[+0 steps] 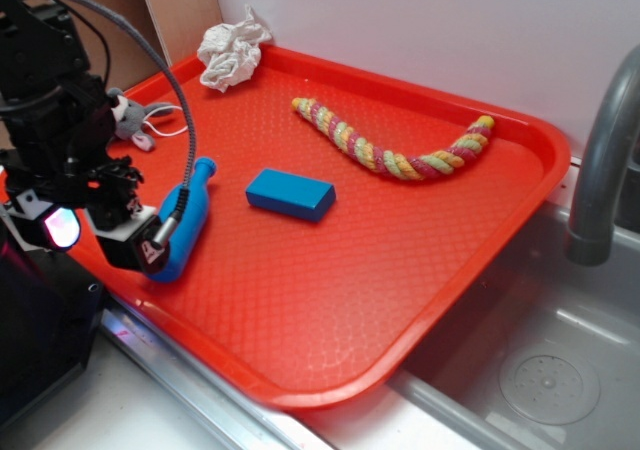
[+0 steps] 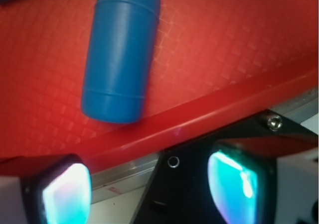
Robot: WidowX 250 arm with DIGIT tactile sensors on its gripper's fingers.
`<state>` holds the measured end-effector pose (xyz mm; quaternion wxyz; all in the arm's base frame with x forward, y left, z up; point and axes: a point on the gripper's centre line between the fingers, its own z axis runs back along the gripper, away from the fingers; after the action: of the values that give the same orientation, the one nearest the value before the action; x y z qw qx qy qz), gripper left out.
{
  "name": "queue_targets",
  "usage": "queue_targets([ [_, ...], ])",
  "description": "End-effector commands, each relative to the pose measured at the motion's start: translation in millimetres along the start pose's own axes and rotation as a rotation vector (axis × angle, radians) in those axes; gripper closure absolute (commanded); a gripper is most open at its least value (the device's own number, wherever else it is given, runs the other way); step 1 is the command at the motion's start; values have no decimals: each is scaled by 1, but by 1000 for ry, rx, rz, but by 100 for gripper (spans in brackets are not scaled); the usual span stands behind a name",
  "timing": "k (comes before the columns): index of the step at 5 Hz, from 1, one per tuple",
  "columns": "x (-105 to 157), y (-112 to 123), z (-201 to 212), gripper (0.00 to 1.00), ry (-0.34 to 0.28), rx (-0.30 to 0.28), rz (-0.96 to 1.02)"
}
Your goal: Grab the blue bottle.
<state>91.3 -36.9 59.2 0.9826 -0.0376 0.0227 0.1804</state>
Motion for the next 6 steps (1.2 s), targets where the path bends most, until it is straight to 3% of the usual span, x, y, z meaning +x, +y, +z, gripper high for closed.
queue_targets([
  [1,34,-2,12,0,-61,-25,40],
  [2,46,-3,10,0,-58,-45,61],
  [5,42,-13,-41,0,20,13,25],
  [6,38,-13,-45,6,36,47,29],
])
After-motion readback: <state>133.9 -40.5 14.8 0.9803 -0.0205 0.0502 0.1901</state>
